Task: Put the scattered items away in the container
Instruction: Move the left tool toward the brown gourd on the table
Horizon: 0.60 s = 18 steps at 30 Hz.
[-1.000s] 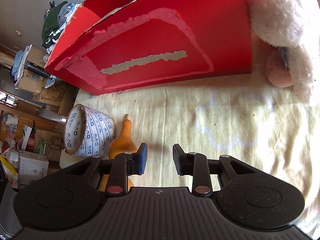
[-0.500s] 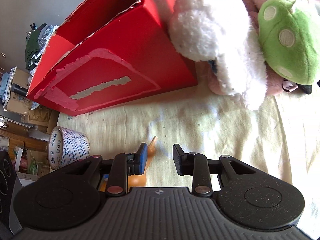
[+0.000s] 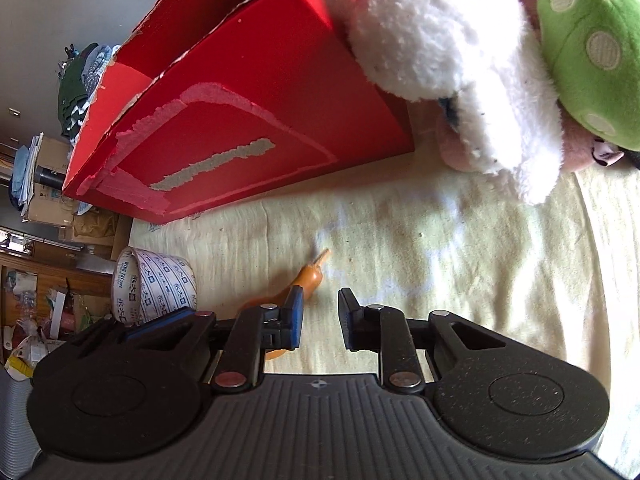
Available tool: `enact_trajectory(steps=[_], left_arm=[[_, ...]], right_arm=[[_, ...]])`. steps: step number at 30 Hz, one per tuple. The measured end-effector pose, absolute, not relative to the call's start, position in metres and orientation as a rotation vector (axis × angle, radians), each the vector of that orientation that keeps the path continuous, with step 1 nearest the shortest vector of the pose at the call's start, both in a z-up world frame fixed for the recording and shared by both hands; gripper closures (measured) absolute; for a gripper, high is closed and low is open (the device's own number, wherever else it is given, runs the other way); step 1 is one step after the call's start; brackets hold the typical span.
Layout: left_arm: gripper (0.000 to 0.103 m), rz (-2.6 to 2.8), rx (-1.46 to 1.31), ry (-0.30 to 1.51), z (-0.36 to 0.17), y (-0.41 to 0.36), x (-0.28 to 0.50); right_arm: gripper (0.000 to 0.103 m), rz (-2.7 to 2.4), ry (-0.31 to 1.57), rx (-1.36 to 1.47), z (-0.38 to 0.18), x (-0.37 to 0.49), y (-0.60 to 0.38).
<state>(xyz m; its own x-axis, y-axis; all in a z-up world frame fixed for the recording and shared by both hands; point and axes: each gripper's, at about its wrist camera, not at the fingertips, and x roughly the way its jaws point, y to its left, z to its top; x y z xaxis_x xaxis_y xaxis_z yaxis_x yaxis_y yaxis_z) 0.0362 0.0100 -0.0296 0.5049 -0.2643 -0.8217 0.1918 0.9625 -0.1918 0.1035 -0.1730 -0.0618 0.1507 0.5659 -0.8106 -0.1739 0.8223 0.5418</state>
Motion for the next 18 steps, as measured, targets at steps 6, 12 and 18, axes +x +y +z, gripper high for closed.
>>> enact_trajectory(steps=[6,12,18], left_arm=[[0.017,-0.216,-0.15,1.031,-0.032,0.034,0.024],[0.017,-0.189,-0.176,1.044,-0.04,0.039,0.018],[0.029,-0.198,-0.224,1.093,-0.063,0.037,0.025]], right_arm=[[0.081,0.578,1.349,0.39,-0.068,0.105,-0.16],[0.08,0.595,1.344,0.374,-0.065,0.104,-0.155],[0.078,0.602,1.352,0.383,-0.065,0.102,-0.16]])
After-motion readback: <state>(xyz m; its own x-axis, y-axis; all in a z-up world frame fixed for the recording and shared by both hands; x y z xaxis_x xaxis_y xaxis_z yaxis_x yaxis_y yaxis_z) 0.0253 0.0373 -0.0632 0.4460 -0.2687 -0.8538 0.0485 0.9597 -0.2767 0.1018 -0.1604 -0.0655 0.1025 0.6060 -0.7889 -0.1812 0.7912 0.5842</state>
